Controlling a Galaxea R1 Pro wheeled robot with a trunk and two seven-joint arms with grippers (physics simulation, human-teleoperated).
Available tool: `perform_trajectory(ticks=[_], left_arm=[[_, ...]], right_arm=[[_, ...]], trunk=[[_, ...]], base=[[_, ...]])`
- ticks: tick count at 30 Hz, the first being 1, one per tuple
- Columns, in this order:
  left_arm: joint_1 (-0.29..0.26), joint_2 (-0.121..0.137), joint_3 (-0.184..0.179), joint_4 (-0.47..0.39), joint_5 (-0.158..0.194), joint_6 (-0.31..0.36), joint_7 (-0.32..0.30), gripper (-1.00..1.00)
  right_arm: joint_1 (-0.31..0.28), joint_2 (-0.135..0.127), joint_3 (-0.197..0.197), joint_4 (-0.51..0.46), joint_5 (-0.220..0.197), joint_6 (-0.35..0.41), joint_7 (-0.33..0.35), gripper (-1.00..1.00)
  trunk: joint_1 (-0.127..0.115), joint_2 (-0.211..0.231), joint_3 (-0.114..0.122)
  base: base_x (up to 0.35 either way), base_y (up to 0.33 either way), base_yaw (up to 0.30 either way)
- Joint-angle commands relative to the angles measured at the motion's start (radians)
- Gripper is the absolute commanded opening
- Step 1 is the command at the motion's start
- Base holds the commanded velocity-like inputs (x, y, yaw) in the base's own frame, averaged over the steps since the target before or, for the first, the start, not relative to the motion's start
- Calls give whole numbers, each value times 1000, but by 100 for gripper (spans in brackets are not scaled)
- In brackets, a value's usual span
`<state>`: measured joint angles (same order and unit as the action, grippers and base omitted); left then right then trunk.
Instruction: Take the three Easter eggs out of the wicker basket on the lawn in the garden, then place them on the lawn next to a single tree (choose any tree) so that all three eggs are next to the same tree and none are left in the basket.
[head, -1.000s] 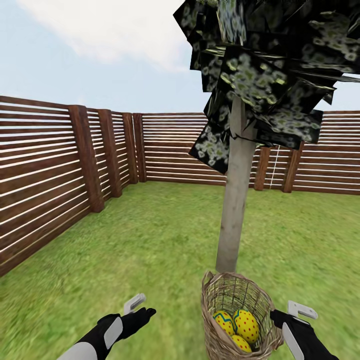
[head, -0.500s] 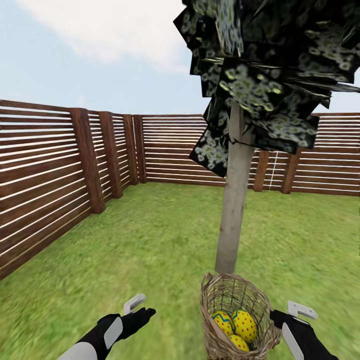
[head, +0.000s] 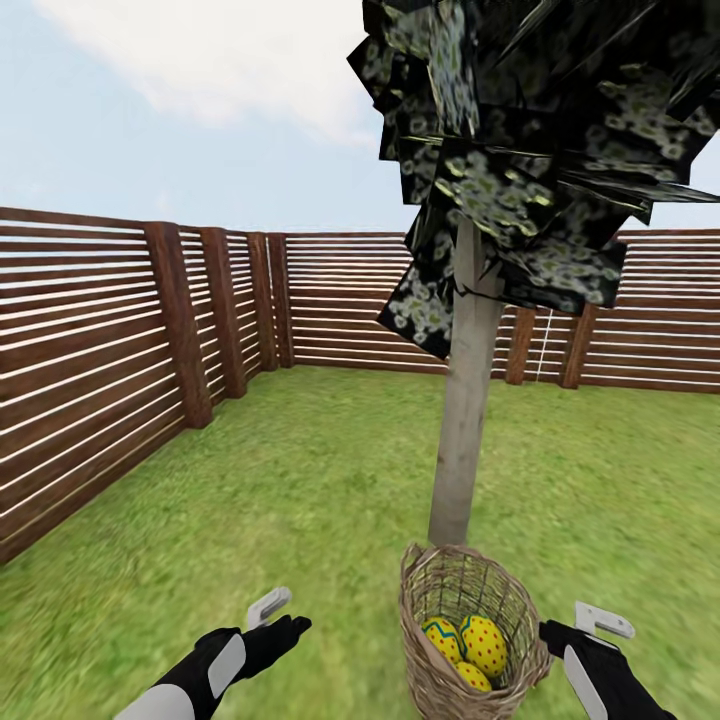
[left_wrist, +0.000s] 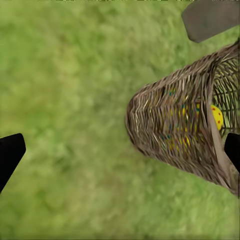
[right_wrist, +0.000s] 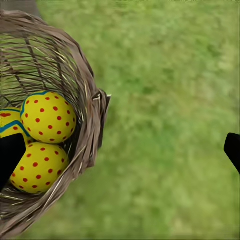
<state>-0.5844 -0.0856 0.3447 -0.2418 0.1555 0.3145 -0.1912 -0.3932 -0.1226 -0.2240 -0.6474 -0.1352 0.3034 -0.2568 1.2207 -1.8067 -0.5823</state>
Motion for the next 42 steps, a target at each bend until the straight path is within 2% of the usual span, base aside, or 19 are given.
perform_trajectory(ticks=[1,13,17,19,28,36,42], left_arm=[[0,0,2,-2,10,8,0,100],[0,0,2,-2,10,8,1,100],[-6,-16,4,-4,1,3,-1,100],[5,-13,3,7,-4,1,-2,100],[57,-9,2,55,-17,-50,-2,100],[100,-11,1,58,-16,-91,-1,100],[100,-11,2,58,-16,-92,-1,100]], right_arm=[[0,0,2,-2,-11,3,-5,100],[-1,0,2,-2,-11,3,-5,100],[-1,18,-20,-3,-2,0,-9,100],[4,22,-17,8,-3,-7,-8,100],[10,8,-14,59,-3,-57,-7,100],[11,8,-14,104,-3,-102,-7,100],[11,8,-14,136,-3,-130,-7,100]], trunk=[[-4,7,2],[-50,91,40],[-50,90,40],[-50,90,40],[-50,90,40],[-81,146,65],[-104,188,83]], base=[[-4,0,0],[-1,0,0],[0,0,0],[0,0,0],[0,0,0],[0,0,0],[0,0,0]])
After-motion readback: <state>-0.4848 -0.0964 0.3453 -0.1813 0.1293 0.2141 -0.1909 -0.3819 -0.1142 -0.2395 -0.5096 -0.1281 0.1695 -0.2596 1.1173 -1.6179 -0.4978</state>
